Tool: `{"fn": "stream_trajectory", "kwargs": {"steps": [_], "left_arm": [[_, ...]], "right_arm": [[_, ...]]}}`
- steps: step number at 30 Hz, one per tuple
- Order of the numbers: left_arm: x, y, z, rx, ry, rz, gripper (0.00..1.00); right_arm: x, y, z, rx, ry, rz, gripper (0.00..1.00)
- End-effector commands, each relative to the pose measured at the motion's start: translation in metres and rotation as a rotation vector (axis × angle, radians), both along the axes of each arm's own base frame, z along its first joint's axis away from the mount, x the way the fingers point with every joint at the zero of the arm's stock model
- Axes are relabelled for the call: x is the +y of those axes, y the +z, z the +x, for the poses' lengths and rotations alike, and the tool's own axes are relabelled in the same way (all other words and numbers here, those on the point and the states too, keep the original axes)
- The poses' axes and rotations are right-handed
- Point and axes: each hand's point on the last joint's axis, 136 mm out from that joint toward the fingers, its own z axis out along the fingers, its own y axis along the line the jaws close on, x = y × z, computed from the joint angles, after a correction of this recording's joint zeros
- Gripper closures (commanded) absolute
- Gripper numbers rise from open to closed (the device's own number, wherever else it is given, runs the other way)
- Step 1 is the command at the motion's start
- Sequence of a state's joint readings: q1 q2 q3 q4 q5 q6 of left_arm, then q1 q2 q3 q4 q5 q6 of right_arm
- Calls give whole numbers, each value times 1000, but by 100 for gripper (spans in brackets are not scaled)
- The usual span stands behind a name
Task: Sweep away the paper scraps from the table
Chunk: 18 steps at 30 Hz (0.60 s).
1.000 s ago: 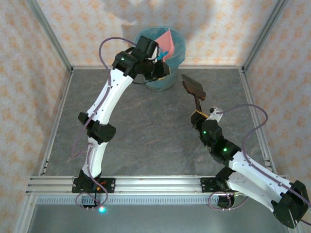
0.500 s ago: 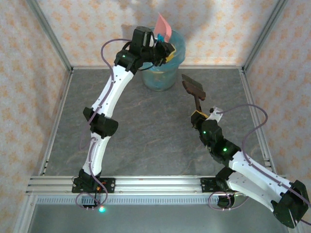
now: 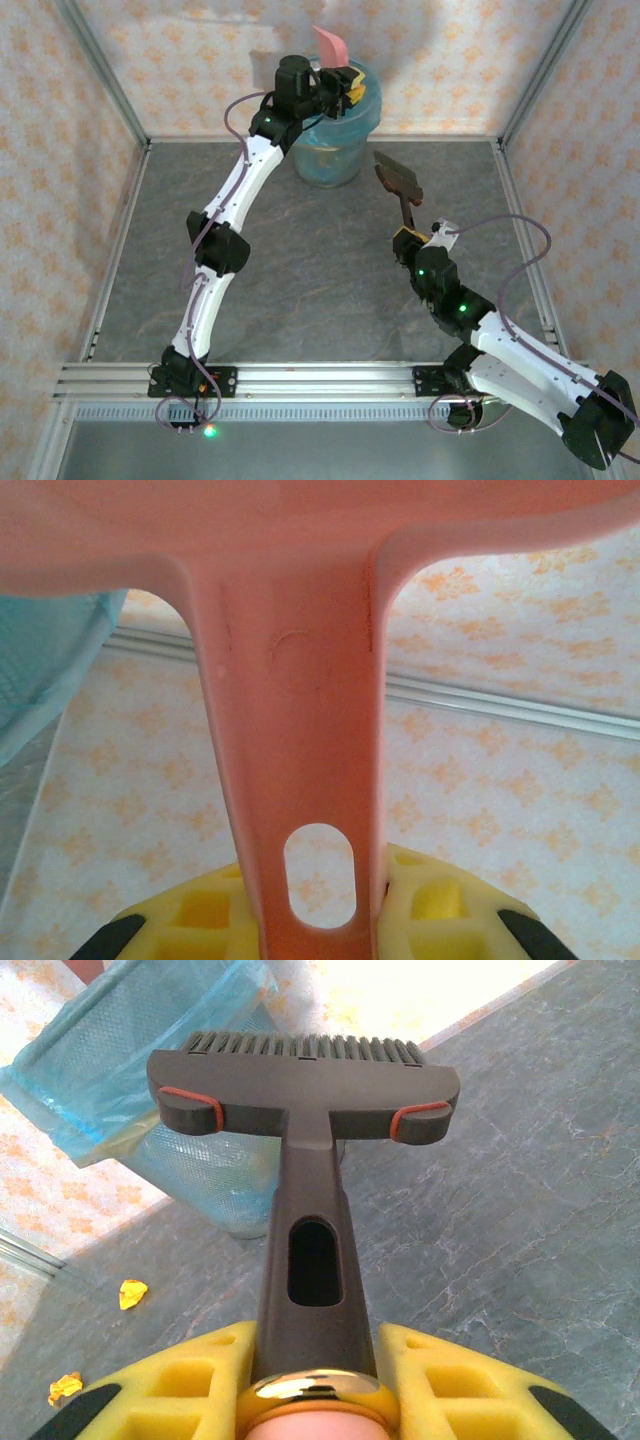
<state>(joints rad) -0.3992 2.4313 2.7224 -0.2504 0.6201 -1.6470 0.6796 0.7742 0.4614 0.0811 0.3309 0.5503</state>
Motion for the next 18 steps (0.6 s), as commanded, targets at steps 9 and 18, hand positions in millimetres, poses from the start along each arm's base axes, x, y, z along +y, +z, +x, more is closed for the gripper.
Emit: {"fn": "stream_trajectory", "kwargs": {"steps": [9,18], "left_arm": [[-4,50,-7,-94,-3,-155,100],[-14,68,-31,-149,-73,-125,100]], "right_arm": [[-1,11,3,-48,-20,49,100],[-2,10,4,-47,-24,51,100]]}}
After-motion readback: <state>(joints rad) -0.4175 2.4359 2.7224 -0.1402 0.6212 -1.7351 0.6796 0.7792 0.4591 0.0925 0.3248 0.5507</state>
